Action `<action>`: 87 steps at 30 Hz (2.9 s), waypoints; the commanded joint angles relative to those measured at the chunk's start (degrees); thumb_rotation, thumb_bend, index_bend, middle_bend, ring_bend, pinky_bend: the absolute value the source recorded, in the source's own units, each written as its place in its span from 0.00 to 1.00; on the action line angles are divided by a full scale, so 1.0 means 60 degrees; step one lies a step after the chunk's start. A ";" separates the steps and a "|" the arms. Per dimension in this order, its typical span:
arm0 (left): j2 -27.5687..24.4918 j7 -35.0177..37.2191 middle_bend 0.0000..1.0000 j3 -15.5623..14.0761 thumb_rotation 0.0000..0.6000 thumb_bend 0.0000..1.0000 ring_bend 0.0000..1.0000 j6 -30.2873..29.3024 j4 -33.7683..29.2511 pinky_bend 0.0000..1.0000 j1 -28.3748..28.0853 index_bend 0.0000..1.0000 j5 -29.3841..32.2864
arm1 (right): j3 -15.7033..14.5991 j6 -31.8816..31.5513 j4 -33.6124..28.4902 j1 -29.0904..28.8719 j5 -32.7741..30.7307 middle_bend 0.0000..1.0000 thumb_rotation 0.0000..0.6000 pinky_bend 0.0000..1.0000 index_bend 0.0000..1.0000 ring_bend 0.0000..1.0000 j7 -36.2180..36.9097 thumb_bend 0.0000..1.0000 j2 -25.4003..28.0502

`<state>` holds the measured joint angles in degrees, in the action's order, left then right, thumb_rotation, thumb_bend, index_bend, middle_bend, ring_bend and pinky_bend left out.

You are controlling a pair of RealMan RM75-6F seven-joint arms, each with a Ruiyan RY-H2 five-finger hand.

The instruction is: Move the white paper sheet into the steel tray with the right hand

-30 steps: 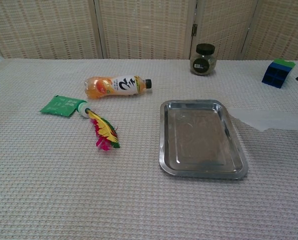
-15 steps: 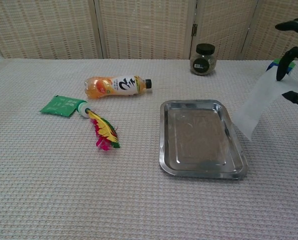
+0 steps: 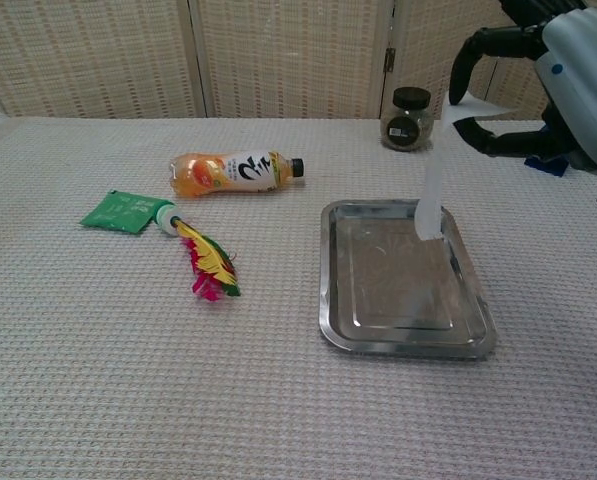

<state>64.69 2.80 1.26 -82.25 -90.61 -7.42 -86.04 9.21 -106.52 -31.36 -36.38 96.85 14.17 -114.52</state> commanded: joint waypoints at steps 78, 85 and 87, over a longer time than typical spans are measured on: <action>-0.0162 -0.0418 0.04 -0.0086 1.00 0.54 0.00 -0.0072 -0.0453 0.00 0.0180 0.23 -0.0057 | -0.1690 0.4875 -0.3776 0.1880 -0.0712 0.00 1.00 0.00 0.00 0.00 -0.3895 0.49 0.1599; -0.0155 -0.0594 0.04 -0.0094 1.00 0.54 0.00 0.0084 -0.0493 0.00 0.0154 0.24 0.0073 | -0.1082 0.7712 -0.7765 0.1058 -0.2344 0.00 1.00 0.00 0.00 0.00 -0.5563 0.49 0.3762; -0.0163 -0.0617 0.04 -0.0092 1.00 0.54 0.00 0.0080 -0.0523 0.00 0.0157 0.24 0.0076 | -0.0872 0.8502 -0.8630 0.0755 -0.3028 0.00 1.00 0.00 0.00 0.00 -0.6322 0.49 0.4281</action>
<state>63.73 -0.89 0.70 -81.77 -93.73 -6.48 -85.60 1.07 -65.39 -72.66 -27.93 86.36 -15.43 -96.58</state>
